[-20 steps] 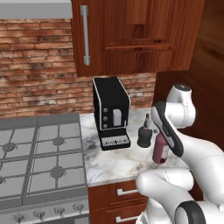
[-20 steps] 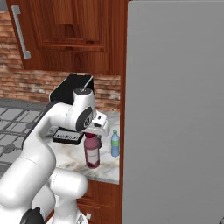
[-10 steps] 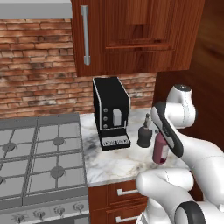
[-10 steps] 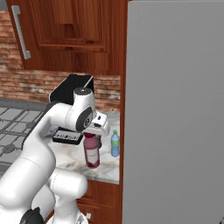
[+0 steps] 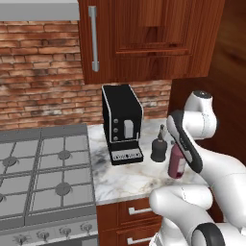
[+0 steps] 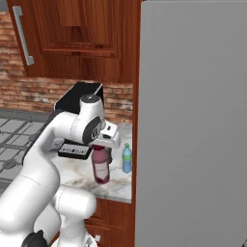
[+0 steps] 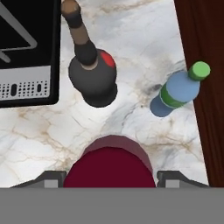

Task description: Place the drinks on the dining counter in a tight cluster.

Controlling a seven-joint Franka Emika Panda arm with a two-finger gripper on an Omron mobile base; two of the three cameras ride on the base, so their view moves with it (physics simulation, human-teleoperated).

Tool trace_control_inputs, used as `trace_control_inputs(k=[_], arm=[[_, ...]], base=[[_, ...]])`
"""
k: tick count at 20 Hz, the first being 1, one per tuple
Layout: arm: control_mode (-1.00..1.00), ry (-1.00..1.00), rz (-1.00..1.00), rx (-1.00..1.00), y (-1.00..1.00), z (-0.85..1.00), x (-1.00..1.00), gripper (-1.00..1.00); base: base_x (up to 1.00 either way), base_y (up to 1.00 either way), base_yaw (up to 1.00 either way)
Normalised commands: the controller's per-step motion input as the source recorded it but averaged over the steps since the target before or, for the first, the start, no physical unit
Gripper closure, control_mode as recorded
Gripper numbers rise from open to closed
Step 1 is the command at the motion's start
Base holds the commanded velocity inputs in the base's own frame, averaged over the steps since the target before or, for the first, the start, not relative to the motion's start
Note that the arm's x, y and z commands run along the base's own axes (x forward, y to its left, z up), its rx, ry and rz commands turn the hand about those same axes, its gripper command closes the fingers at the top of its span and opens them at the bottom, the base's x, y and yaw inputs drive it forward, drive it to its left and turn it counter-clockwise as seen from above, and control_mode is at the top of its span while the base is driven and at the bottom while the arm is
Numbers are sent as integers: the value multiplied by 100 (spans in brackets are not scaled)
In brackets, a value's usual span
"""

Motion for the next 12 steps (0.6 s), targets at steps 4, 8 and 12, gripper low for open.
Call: trace_control_inputs(k=[4,8,12], arm=[[-100,0,0,0,0,100,-35,100],[-100,0,2,0,0,98,-72,100],[-100,0,4,0,12,80,-92,100]], base=[[0,0,0],[0,0,0],[0,0,0]])
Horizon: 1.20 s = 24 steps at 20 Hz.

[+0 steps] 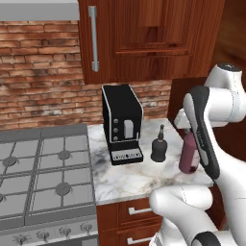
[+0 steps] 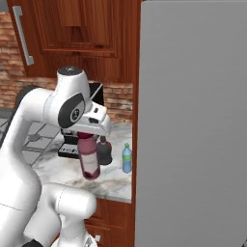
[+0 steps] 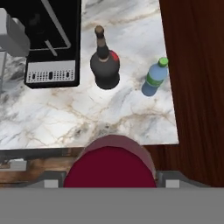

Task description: Place the drinks on the dining counter in a tight cluster.

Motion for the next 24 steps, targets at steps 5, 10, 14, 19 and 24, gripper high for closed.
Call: trace_control_inputs(k=[5,10,14,19,24], arm=[[-100,-9,1,0,48,58,-49,100],[-100,-14,0,0,51,28,-8,100],[-100,-1,0,-2,17,6,-1,100],[-100,0,0,0,1,0,0,100],[100,-1,0,0,0,0,-3,100]], base=[[0,0,0],[0,0,0],[0,0,0],[0,0,0],[-9,2,0]])
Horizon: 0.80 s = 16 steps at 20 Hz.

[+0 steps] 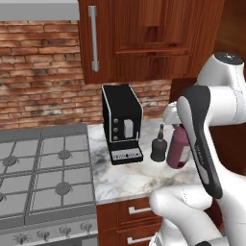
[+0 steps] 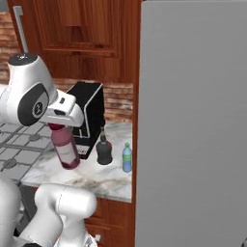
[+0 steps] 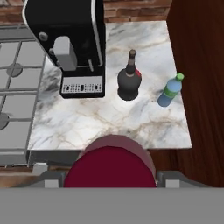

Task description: Place the drinks on the dining counter in a tight cluster.

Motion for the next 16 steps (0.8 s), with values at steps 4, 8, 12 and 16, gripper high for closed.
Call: trace_control_inputs(k=[4,8,12,16], arm=[[100,0,0,0,0,0,0,100],[100,0,0,0,0,0,0,100],[100,0,0,0,0,0,0,100],[100,0,0,0,0,0,0,100]], base=[[-84,42,2],[-27,94,17],[0,94,63],[4,44,81]])
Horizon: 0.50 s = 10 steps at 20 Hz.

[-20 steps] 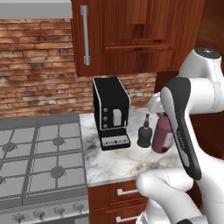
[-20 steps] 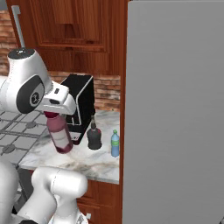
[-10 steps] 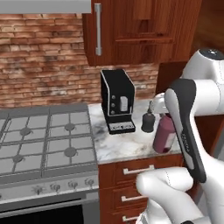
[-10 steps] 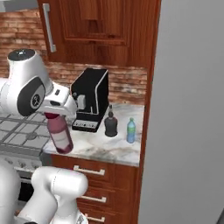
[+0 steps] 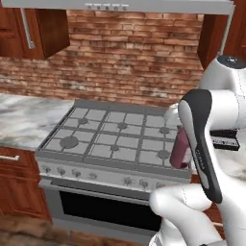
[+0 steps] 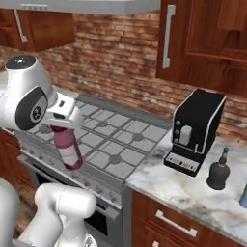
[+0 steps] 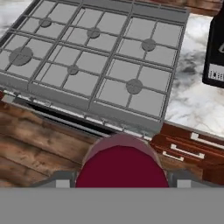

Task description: Place the drinks on the dining counter in a tight cluster.

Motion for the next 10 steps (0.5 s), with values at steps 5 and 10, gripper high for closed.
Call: trace_control_inputs(k=[5,10], arm=[[100,0,0,0,0,0,0,100],[100,0,0,0,0,0,0,100]], base=[[-16,7,89],[0,26,100]])
